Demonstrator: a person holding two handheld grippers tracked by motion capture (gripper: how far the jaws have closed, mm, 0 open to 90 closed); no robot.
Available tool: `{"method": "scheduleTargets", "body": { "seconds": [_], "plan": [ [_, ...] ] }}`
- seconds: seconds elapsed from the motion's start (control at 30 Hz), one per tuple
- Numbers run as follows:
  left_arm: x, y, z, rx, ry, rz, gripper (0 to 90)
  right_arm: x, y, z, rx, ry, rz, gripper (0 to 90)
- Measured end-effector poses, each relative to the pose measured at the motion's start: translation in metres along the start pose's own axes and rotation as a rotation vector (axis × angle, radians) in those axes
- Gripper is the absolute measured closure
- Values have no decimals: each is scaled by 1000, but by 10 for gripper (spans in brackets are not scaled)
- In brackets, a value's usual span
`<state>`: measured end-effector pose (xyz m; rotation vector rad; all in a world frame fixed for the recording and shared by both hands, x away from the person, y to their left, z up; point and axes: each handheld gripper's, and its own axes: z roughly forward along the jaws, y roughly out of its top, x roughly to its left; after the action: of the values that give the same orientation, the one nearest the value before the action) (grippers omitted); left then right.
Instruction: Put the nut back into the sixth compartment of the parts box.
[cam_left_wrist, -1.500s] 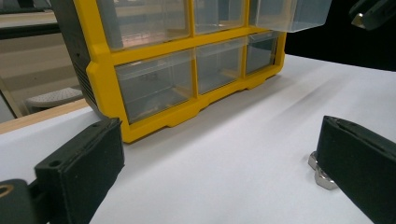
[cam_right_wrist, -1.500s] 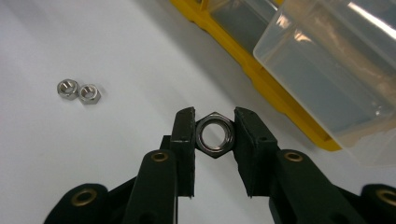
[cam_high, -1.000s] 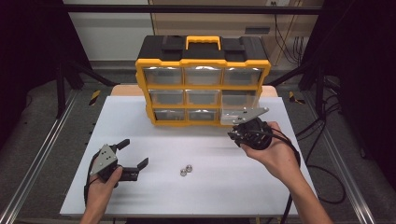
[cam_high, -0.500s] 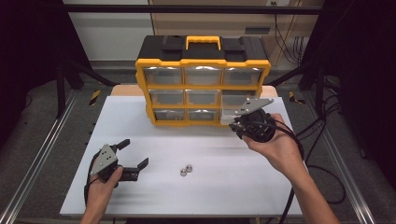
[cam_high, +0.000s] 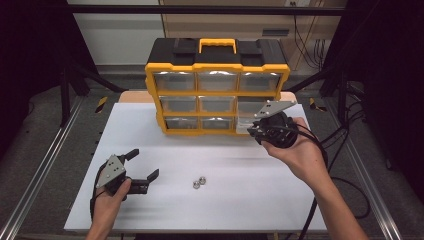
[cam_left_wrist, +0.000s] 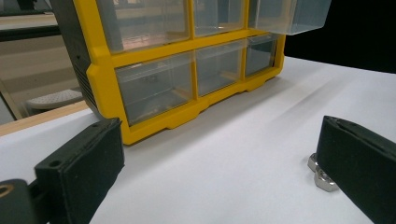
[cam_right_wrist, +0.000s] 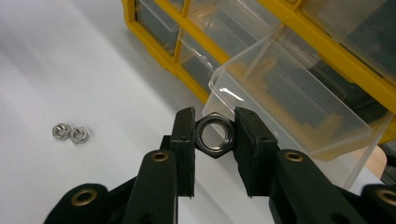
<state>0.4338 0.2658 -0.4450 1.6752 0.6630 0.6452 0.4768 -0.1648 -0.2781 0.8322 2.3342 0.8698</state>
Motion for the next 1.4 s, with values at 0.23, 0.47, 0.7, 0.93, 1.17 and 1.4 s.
{"method": "scheduleTargets", "body": {
  "seconds": [0.23, 0.47, 0.7, 0.93, 1.17, 1.4],
  "plan": [
    [0, 1, -1, -12, -2, 1, 10, -5, 2, -1, -7, -8, 7, 702],
    [0, 1, -1, -24, -6, -5, 10, -8, 5, -4, -9, -13, 12, 702],
    [0, 2, -2, -43, -10, -15, 10, -13, 7, -5, -14, -20, 21, 702],
    [-1, 2, -1, -51, -16, -13, 9, -18, 6, -4, -10, -26, 33, 702],
    [0, 2, -2, -48, -11, -15, 9, -21, 8, -4, -20, -27, 41, 701],
    [0, 2, -1, -42, -12, -13, 9, -26, 12, -3, -29, -39, 54, 702]
  ]
}}
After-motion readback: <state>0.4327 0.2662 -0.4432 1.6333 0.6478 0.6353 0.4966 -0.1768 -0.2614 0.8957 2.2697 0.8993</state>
